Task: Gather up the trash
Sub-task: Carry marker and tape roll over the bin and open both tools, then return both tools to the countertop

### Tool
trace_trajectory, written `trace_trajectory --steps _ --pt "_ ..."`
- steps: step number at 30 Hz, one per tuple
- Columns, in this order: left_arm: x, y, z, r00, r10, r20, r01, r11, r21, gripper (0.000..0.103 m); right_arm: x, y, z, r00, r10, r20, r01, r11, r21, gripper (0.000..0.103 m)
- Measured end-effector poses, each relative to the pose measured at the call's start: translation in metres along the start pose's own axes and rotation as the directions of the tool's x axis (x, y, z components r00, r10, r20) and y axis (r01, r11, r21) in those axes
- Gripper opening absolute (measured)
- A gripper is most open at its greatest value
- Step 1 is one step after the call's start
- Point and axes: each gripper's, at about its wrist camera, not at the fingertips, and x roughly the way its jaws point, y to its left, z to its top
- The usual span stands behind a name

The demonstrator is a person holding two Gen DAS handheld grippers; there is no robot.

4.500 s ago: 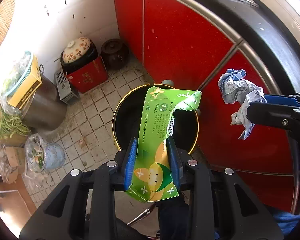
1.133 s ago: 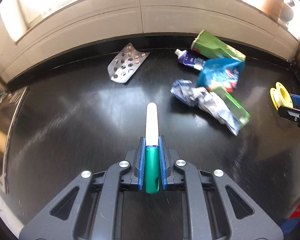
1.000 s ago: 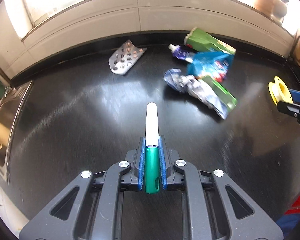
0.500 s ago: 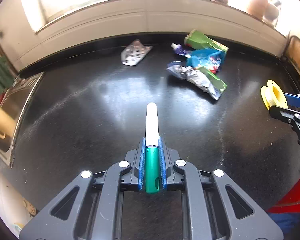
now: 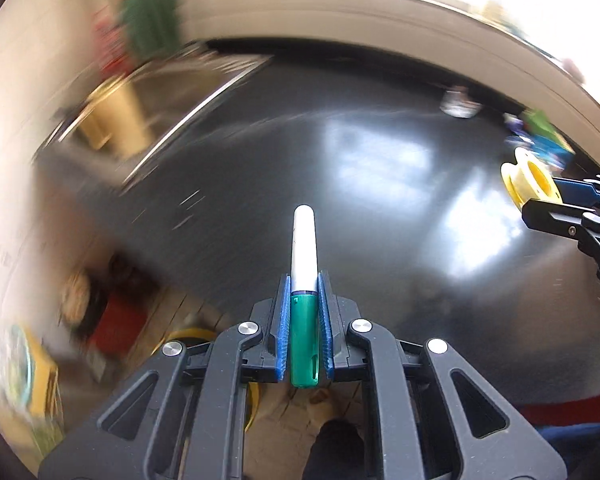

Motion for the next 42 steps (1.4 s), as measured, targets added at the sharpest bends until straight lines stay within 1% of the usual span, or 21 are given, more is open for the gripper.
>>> trace_trajectory --steps 3,6,7,9,11,14,18,21,23,27,31,34,35,36,37,38,39,40,41,42 --pt "0.0 0.052 -0.029 0.998 0.061 -0.036 -0.064 0.991 -0.115 0.013 0.031 0.056 0.016 0.995 0.088 -0.045 -0.093 0.989 -0.116 0.052" --pt "0.002 0.097 -0.06 0.991 0.1 -0.085 -0.117 0.966 -0.23 0.013 0.058 0.103 0.022 0.981 0.169 -0.094 -0.185 0.963 -0.198 0.052" --pt "0.003 0.113 -0.073 0.989 0.11 -0.102 -0.134 0.952 -0.274 0.013 0.068 0.122 0.023 0.973 0.198 -0.119 -0.221 0.948 -0.228 0.052" --pt "0.005 0.136 -0.091 0.984 0.124 -0.125 -0.158 0.931 -0.328 0.013 0.086 0.158 0.025 0.956 0.241 -0.167 -0.281 0.918 -0.28 0.052" --pt "0.009 0.155 -0.109 0.982 0.124 -0.142 -0.169 0.913 -0.372 0.013 0.1 0.182 0.024 0.939 0.273 -0.208 -0.328 0.894 -0.305 0.052" --pt "0.022 0.178 -0.135 0.979 0.117 -0.167 -0.177 0.892 -0.417 0.013 0.131 0.219 0.019 0.91 0.296 -0.29 -0.384 0.865 -0.323 0.052" --pt "0.05 0.196 -0.159 0.974 0.08 -0.213 -0.173 0.869 -0.464 0.013 0.169 0.25 0.009 0.886 0.269 -0.378 -0.397 0.862 -0.317 0.052" --pt "0.065 0.203 -0.173 0.97 0.068 -0.233 -0.175 0.859 -0.48 0.013 0.19 0.26 0.005 0.88 0.243 -0.408 -0.391 0.859 -0.33 0.052" --pt "0.074 0.207 -0.179 0.968 0.06 -0.245 -0.177 0.854 -0.489 0.013 0.204 0.267 0.005 0.877 0.227 -0.424 -0.386 0.858 -0.34 0.052" --pt "0.084 0.215 -0.183 0.97 0.038 -0.241 -0.158 0.849 -0.504 0.013 0.223 0.279 0.01 0.872 0.21 -0.443 -0.38 0.86 -0.34 0.052" --pt "0.089 0.221 -0.185 0.97 0.027 -0.243 -0.151 0.849 -0.507 0.013 0.227 0.284 0.013 0.873 0.206 -0.442 -0.379 0.857 -0.35 0.052" --pt "0.089 0.225 -0.185 0.973 0.018 -0.231 -0.139 0.844 -0.517 0.013 0.226 0.285 0.015 0.872 0.202 -0.446 -0.379 0.855 -0.354 0.053" --pt "0.09 0.227 -0.185 0.973 0.016 -0.228 -0.136 0.844 -0.518 0.017 0.227 0.286 0.015 0.871 0.198 -0.449 -0.377 0.855 -0.356 0.053" --pt "0.09 0.227 -0.185 0.972 0.016 -0.233 -0.138 0.845 -0.517 0.027 0.229 0.288 0.015 0.871 0.196 -0.45 -0.376 0.855 -0.356 0.054" --pt "0.09 0.227 -0.184 0.973 0.015 -0.232 -0.136 0.847 -0.514 0.036 0.224 0.283 0.014 0.873 0.193 -0.448 -0.372 0.857 -0.356 0.06" --pt "0.089 0.227 -0.183 0.973 0.024 -0.229 -0.141 0.849 -0.51 0.051 0.223 0.284 0.015 0.875 0.192 -0.445 -0.37 0.858 -0.357 0.063" --pt "0.088 0.227 -0.183 0.974 0.031 -0.225 -0.144 0.849 -0.508 0.055 0.221 0.283 0.015 0.876 0.194 -0.443 -0.37 0.858 -0.357 0.063" --pt "0.086 0.226 -0.182 0.974 0.036 -0.224 -0.148 0.85 -0.505 0.055 0.219 0.282 0.016 0.876 0.195 -0.441 -0.37 0.858 -0.357 0.064" --pt "0.085 0.226 -0.182 0.974 0.035 -0.225 -0.147 0.852 -0.503 0.056 0.218 0.281 0.016 0.876 0.2 -0.439 -0.373 0.857 -0.356 0.068" --pt "0.083 0.226 -0.182 0.974 0.038 -0.224 -0.148 0.854 -0.499 0.062 0.215 0.279 0.017 0.878 0.201 -0.435 -0.372 0.859 -0.353 0.07"
